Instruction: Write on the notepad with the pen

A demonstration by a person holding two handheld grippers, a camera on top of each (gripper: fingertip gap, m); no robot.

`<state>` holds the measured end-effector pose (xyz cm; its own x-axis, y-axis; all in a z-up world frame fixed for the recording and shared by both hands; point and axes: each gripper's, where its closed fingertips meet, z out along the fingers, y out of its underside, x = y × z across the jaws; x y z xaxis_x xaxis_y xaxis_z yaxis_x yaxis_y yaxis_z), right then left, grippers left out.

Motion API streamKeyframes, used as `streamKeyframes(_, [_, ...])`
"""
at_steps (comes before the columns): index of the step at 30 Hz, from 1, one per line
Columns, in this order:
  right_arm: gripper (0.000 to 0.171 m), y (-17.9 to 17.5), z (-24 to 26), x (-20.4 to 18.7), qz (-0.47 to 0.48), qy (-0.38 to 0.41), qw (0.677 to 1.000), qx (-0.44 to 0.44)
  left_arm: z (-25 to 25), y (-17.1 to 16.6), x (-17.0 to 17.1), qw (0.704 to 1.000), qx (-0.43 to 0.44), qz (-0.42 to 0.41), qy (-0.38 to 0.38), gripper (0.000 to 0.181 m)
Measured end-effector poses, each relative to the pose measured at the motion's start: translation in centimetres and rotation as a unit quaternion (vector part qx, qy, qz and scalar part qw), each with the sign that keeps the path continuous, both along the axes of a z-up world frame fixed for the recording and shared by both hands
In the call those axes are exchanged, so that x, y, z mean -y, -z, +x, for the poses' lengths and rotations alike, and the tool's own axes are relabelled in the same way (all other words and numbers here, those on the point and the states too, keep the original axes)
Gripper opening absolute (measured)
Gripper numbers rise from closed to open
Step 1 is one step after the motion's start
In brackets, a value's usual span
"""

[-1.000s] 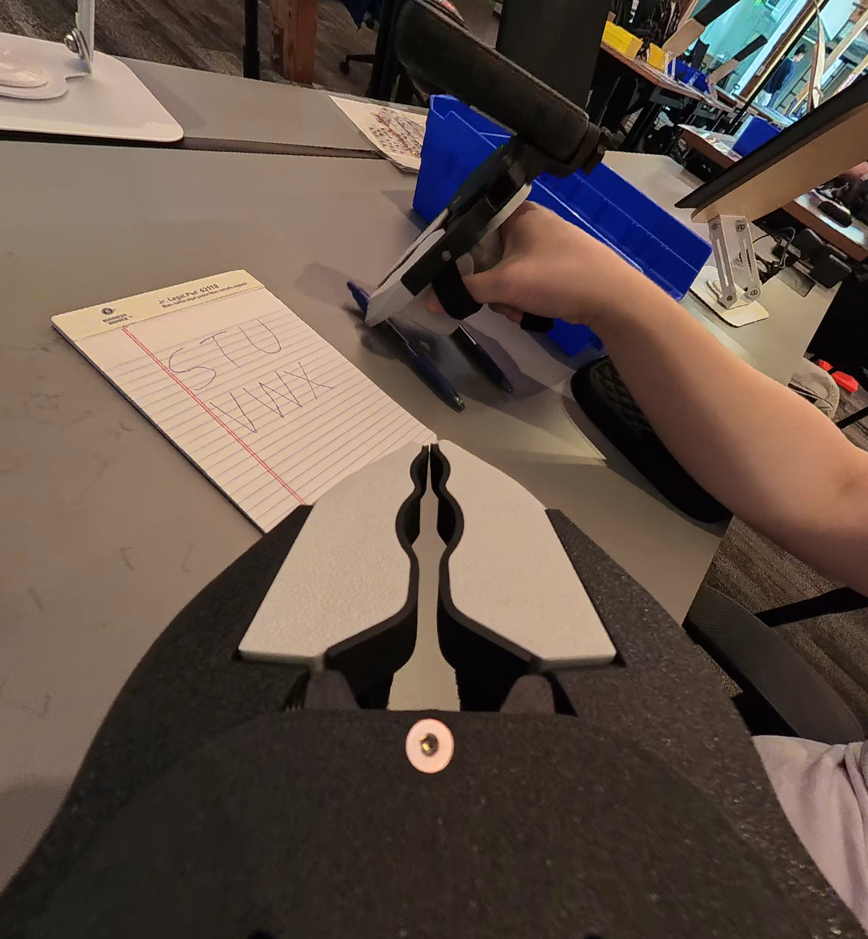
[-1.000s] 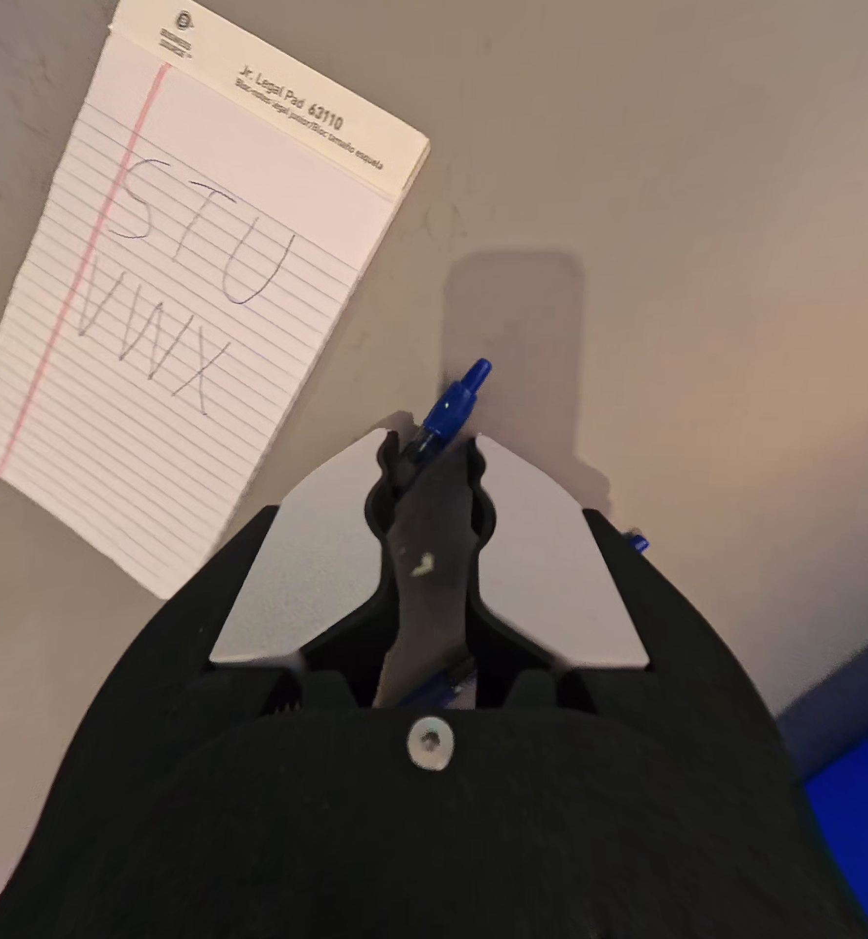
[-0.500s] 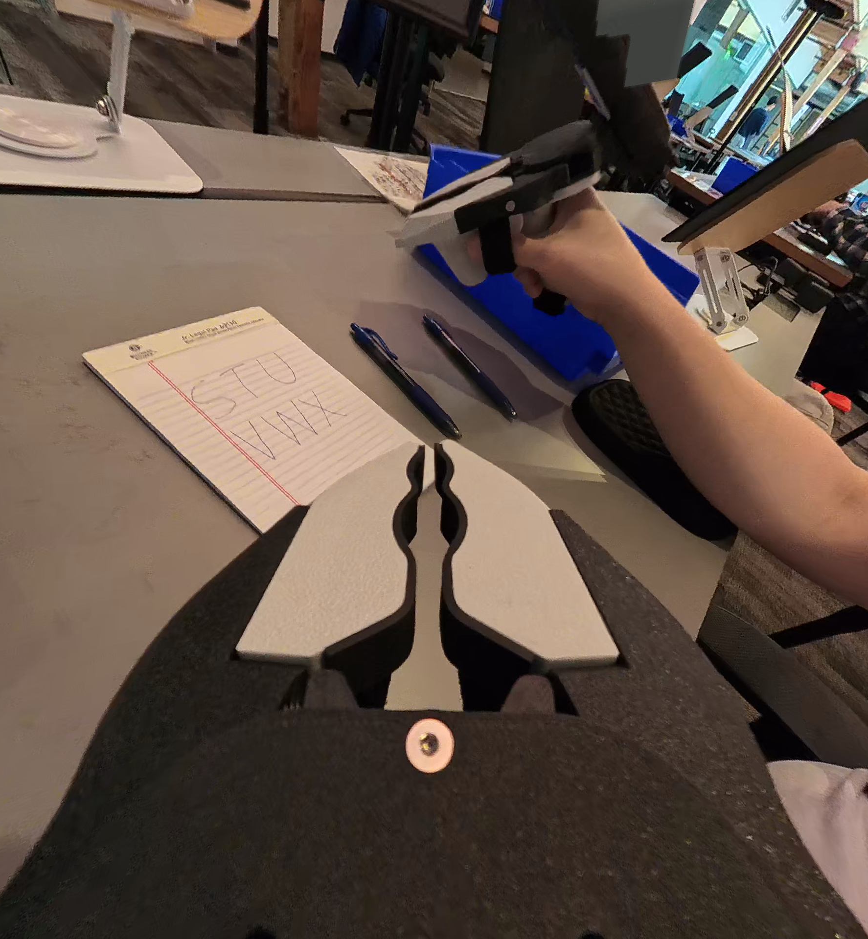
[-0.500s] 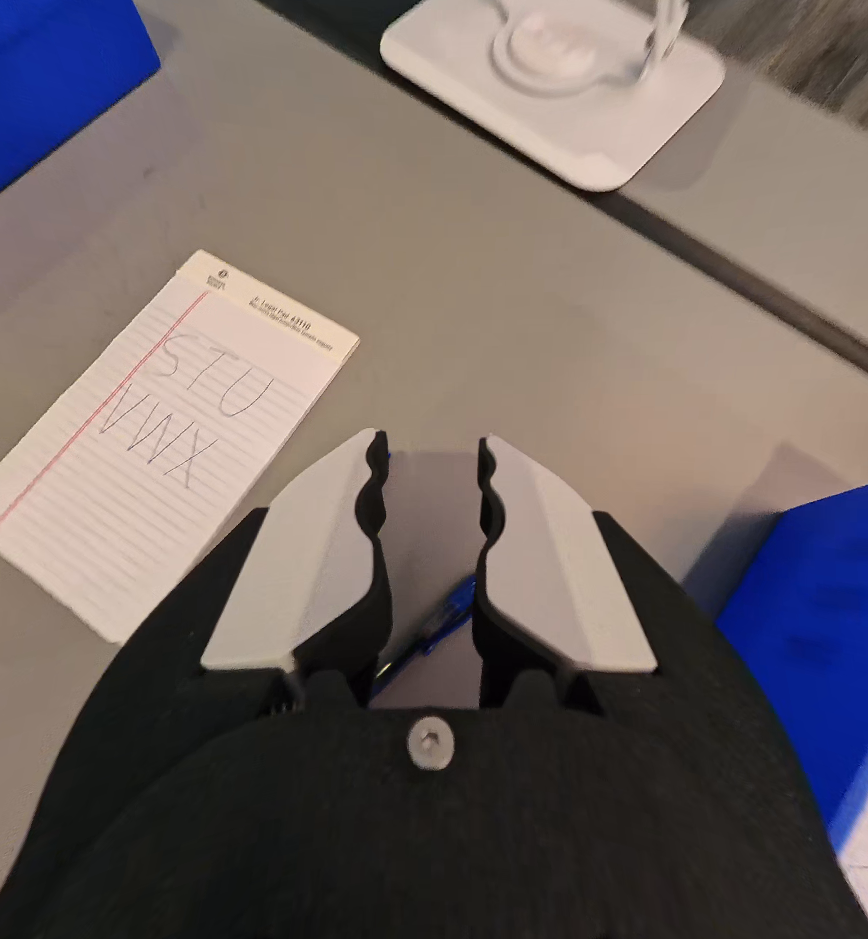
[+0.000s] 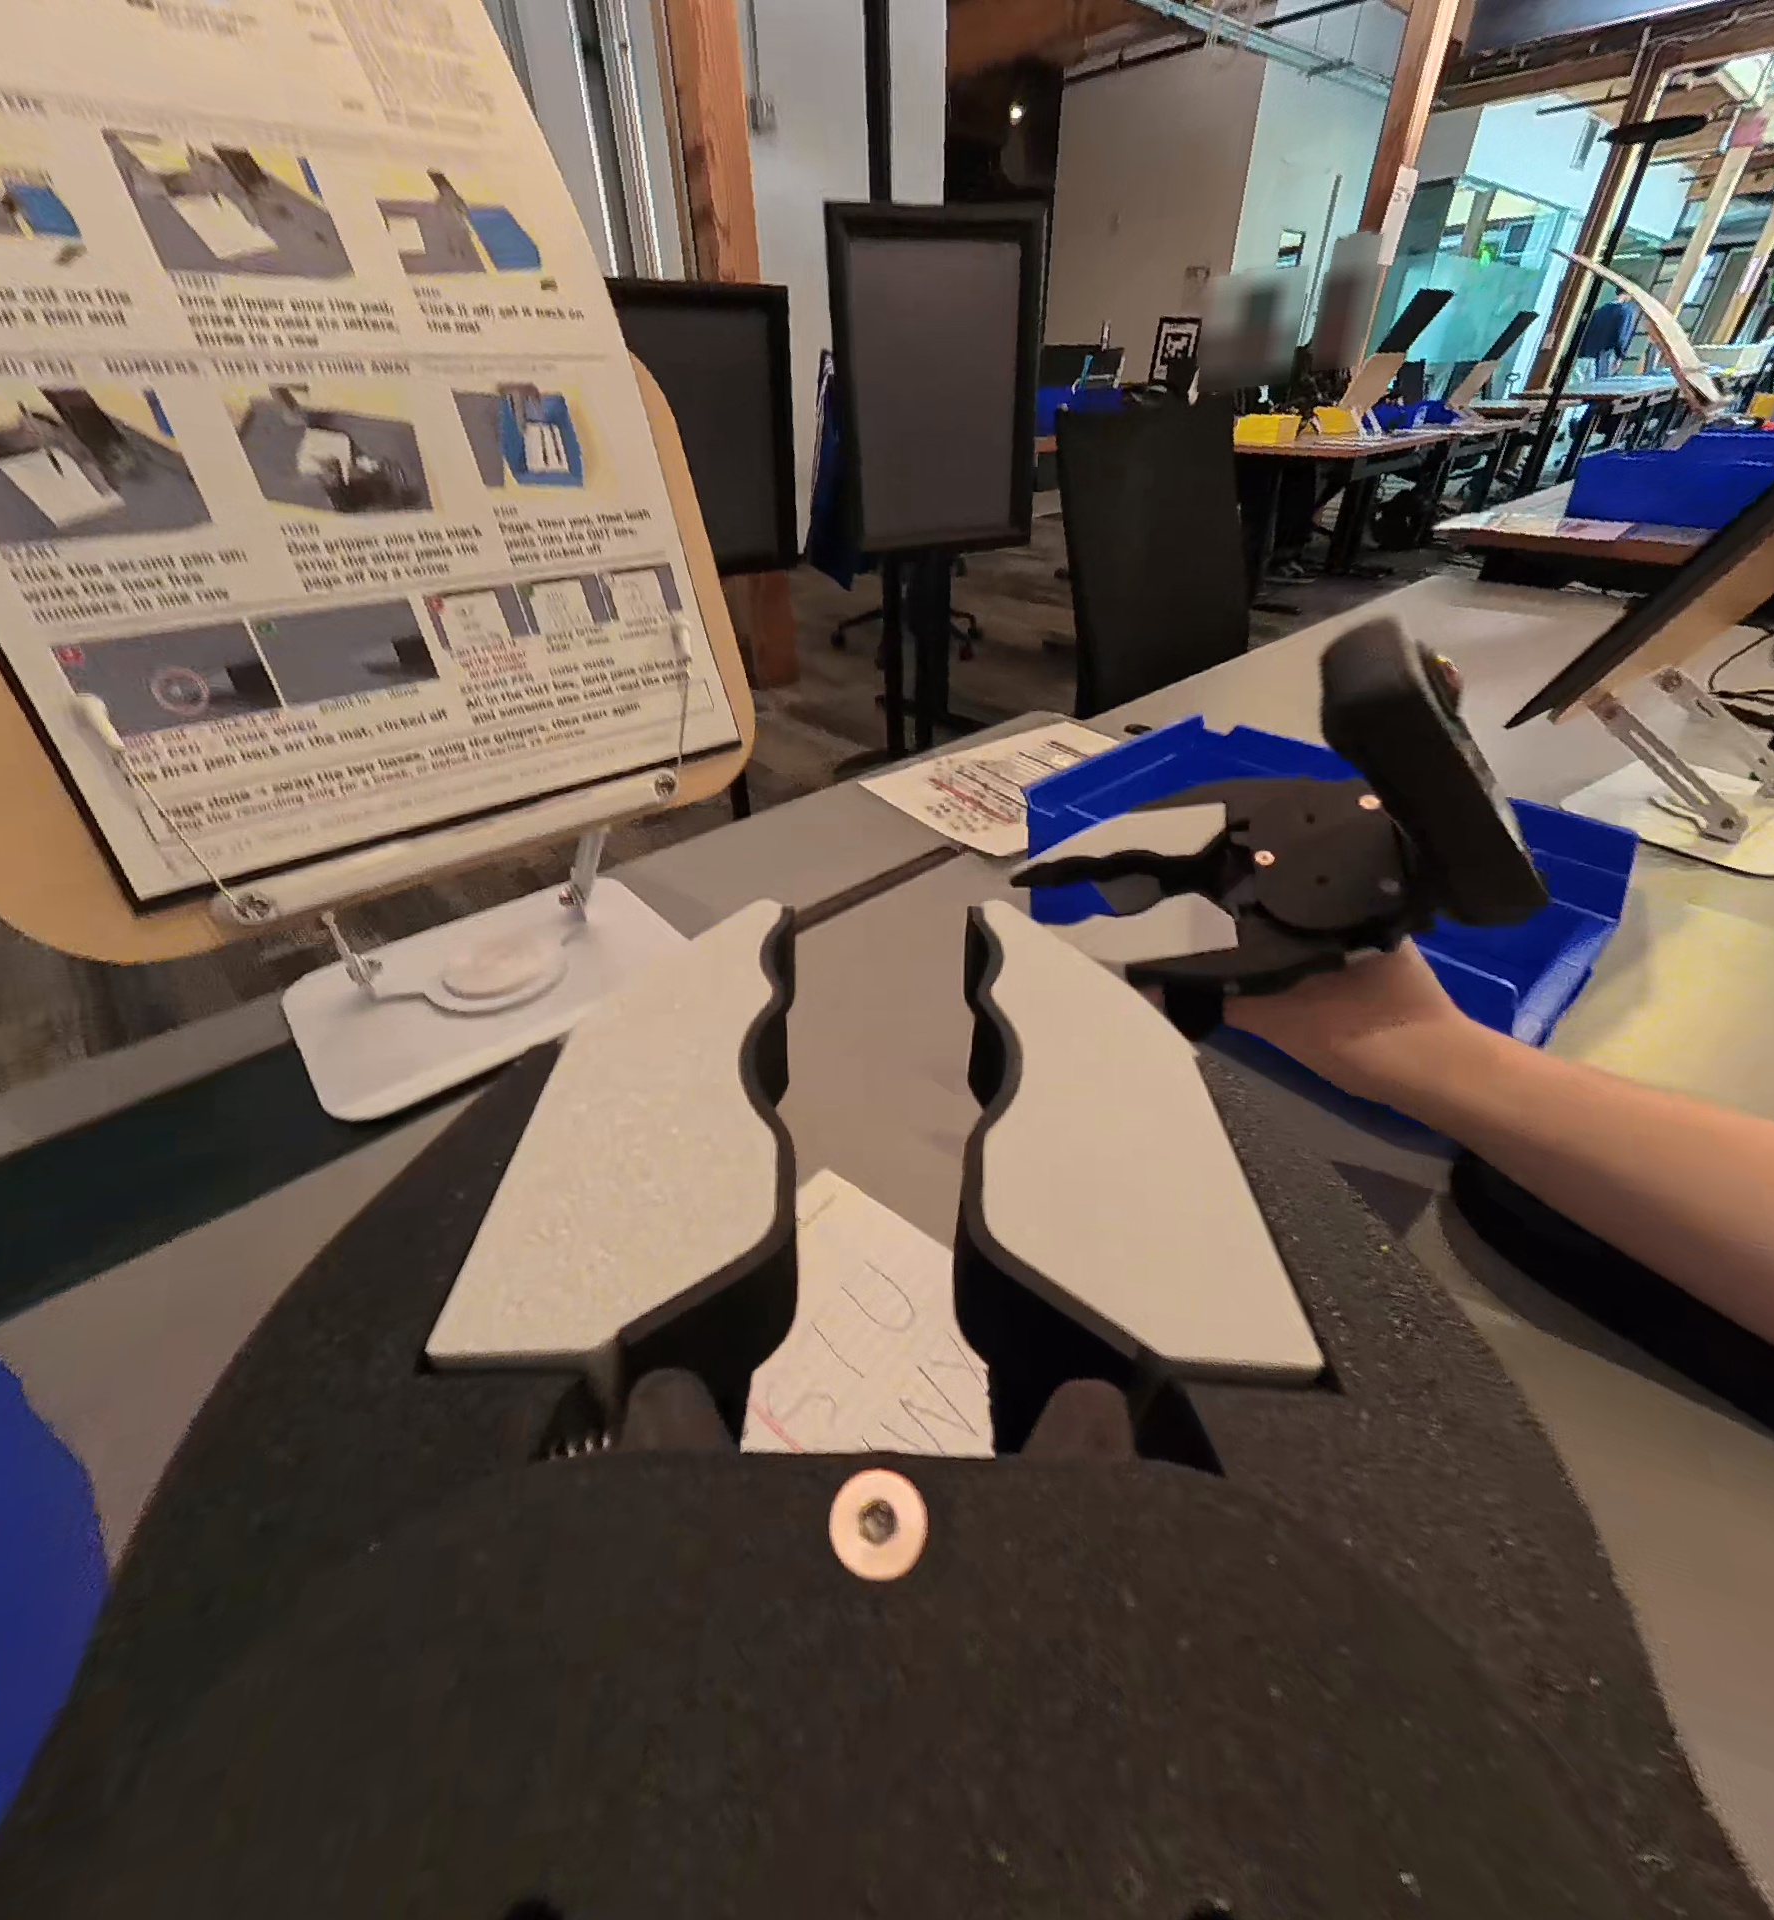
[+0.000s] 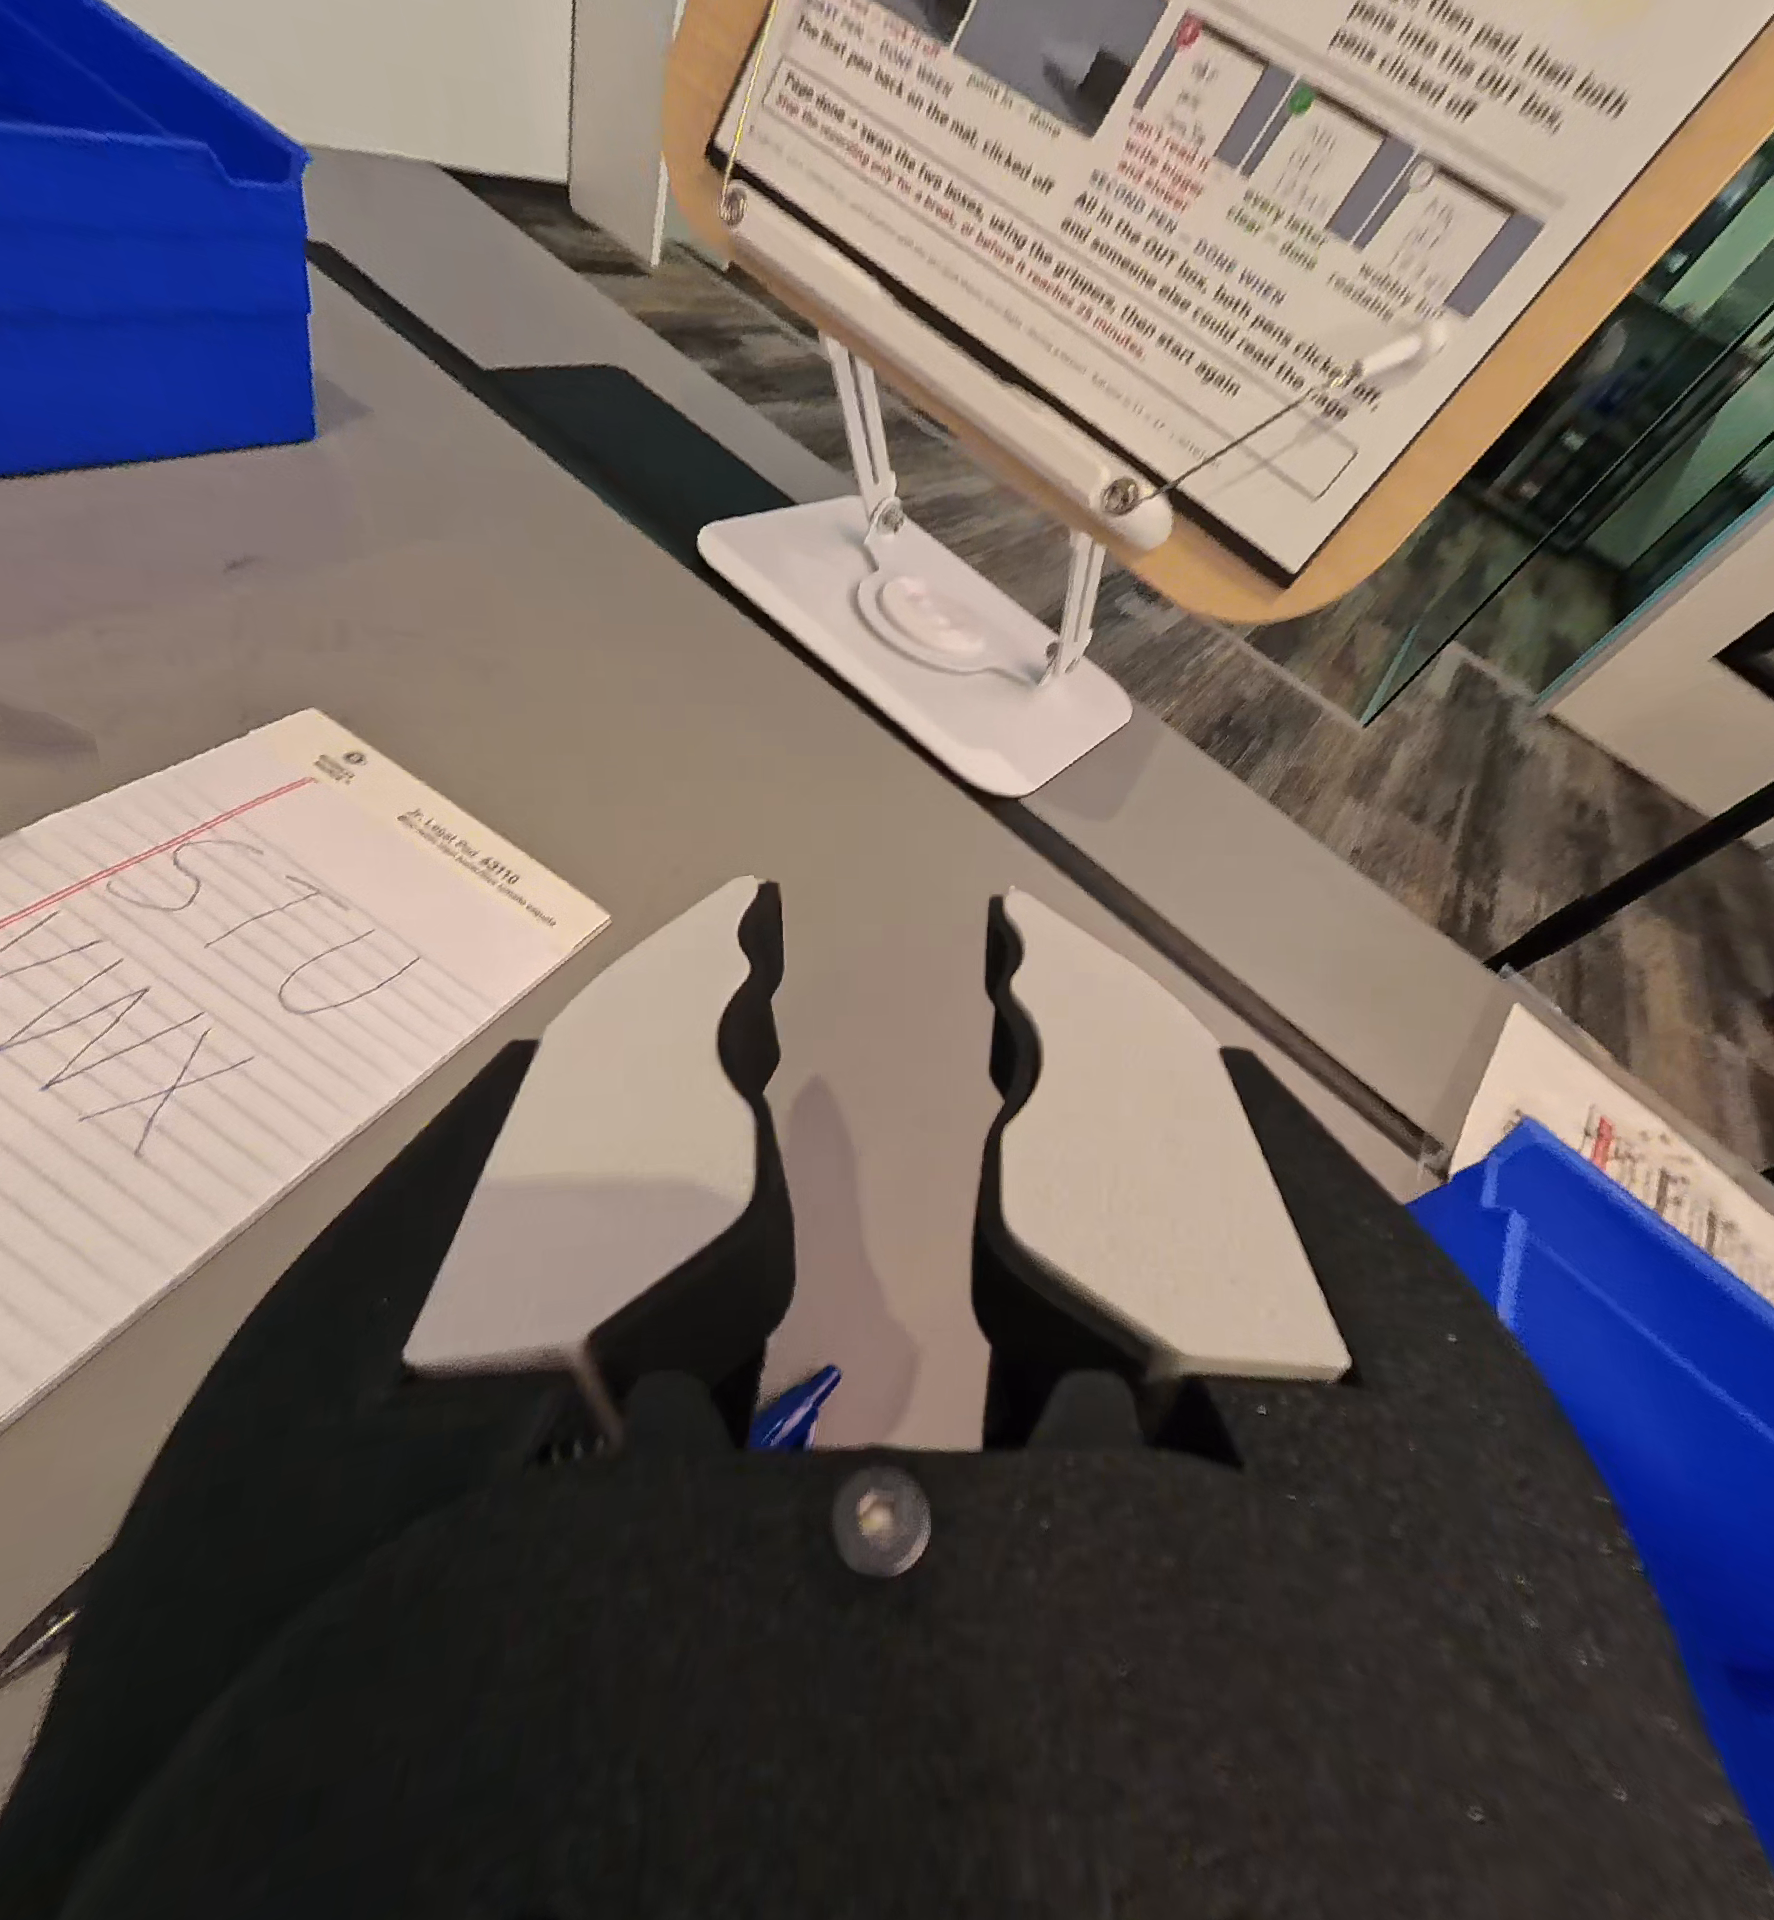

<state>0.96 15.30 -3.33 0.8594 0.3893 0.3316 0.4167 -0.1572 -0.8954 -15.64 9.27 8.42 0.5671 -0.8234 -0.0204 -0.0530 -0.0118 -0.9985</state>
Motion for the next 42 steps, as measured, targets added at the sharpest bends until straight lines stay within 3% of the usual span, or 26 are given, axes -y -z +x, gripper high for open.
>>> streamKeyframes(6, [0.039, -0.6, 0.1, -0.1, 0.044, 0.0, 0.999, 0.006, 1.1, -2.0, -2.9, 0.999, -0.019, 0.032, 0.004, 0.033])
streamKeyframes(15, [0.038, -0.2, -0.7, -0.1, 0.045, -0.016, 0.999, -0.016, 0.7, -2.3, -3.2, 0.995, -0.07, 0.061, 0.043, 0.033])
streamKeyframes(22, [0.037, -0.1, -0.7, -0.3, 0.05, -0.015, 0.998, -0.037, 0.5, -1.1, -4.6, 0.992, -0.094, 0.044, 0.066, 0.034])
streamKeyframes(25, [0.037, 0.3, -0.6, -0.5, 0.039, -0.013, 0.997, -0.058, -0.2, -0.4, -5.4, 0.996, -0.055, 0.031, 0.057, 0.03])
streamKeyframes(28, [0.037, 0.7, -0.4, -0.5, 0.032, -0.015, 0.996, -0.087, -0.4, 1.9, -6.0, 0.996, -0.05, -0.015, 0.071, 0.03])
streamKeyframes(32, [0.037, 0.8, -0.4, 0.2, 0.028, -0.026, 0.992, -0.119, -0.3, 4.3, -7.2, 0.995, -0.078, -0.014, 0.053, 0.03])
streamKeyframes(42, [0.037, 0.3, -0.4, 0.6, 0.054, -0.047, 0.992, -0.1, 0.4, 4.3, -7.5, 0.998, -0.049, 0.006, 0.036, 0.029])
